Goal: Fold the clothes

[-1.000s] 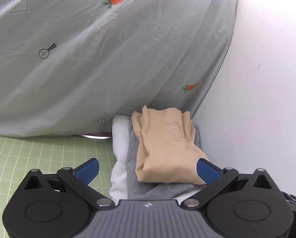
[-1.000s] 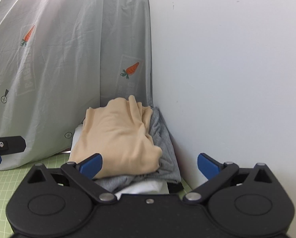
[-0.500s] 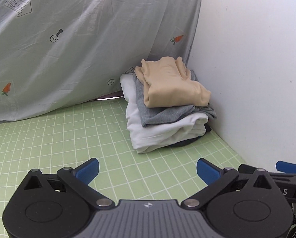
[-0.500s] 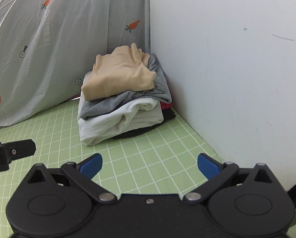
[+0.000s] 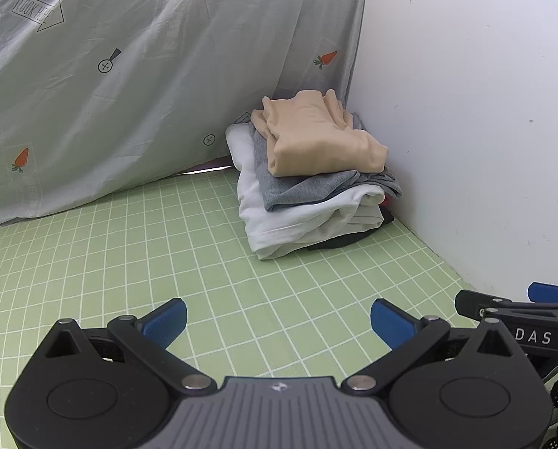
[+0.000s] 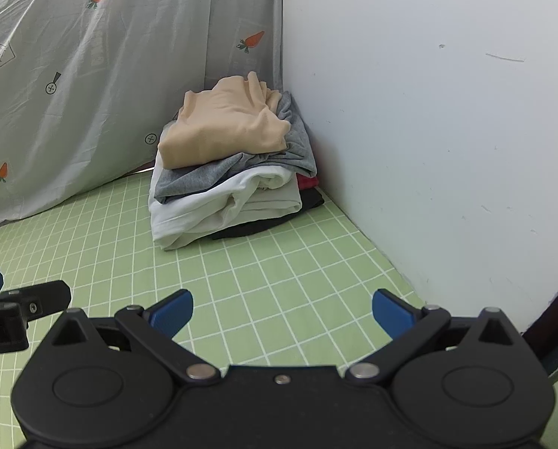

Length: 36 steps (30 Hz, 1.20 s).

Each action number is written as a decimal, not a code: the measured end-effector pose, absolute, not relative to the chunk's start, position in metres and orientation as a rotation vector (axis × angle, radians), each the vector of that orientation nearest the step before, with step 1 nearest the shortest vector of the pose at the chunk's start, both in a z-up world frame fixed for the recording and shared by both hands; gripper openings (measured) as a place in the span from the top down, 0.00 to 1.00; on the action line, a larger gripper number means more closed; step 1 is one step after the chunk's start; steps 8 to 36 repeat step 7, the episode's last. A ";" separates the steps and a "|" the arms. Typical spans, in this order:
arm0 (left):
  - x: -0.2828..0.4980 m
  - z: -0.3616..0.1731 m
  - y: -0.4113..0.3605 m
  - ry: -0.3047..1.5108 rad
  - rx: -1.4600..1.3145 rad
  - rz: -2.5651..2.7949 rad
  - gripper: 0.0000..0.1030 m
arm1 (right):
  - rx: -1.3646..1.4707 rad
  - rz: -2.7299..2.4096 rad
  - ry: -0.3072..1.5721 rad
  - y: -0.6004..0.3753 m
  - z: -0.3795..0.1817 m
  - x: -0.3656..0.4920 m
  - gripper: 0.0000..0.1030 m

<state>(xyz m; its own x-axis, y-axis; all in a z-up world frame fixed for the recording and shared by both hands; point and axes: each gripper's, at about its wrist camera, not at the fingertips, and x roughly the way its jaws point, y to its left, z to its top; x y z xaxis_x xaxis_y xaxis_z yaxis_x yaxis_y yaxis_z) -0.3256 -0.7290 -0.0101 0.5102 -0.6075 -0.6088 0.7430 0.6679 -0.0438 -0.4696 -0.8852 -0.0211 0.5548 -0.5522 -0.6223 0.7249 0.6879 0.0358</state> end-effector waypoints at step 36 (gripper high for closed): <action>-0.333 -0.008 -0.724 0.623 0.242 -0.816 0.00 | 0.305 -0.758 0.607 -0.884 -0.018 -0.470 0.00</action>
